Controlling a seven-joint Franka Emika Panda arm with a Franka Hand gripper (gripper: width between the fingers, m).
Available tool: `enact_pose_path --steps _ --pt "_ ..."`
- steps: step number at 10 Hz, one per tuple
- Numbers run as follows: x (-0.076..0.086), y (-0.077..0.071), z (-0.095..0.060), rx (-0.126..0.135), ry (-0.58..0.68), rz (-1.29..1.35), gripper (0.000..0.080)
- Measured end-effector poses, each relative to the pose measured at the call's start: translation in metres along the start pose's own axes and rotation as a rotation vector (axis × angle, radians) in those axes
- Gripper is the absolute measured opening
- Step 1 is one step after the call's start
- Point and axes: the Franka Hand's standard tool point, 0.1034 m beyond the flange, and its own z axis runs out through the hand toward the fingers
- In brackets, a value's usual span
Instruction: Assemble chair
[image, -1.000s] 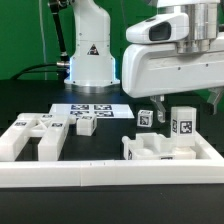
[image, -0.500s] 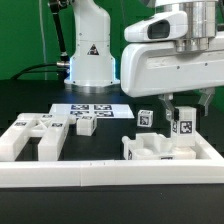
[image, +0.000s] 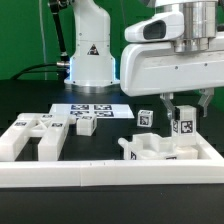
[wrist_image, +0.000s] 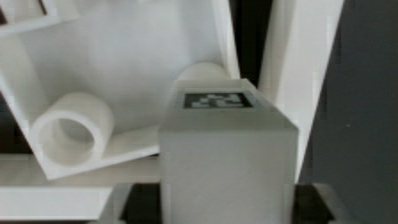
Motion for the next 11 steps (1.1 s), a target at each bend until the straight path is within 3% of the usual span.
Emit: enact_pose_path --steps 4,8,11 --pt "-0.0011 -0.0061 0.0011 0.016 -0.004 0.442 0.0289" --pt "0.0000 0.0001 0.0019 0.037 -0.008 0.792 0.0290" --pt "-0.0001 0.0002 0.0022 0.037 -0.012 1.037 0.0290"
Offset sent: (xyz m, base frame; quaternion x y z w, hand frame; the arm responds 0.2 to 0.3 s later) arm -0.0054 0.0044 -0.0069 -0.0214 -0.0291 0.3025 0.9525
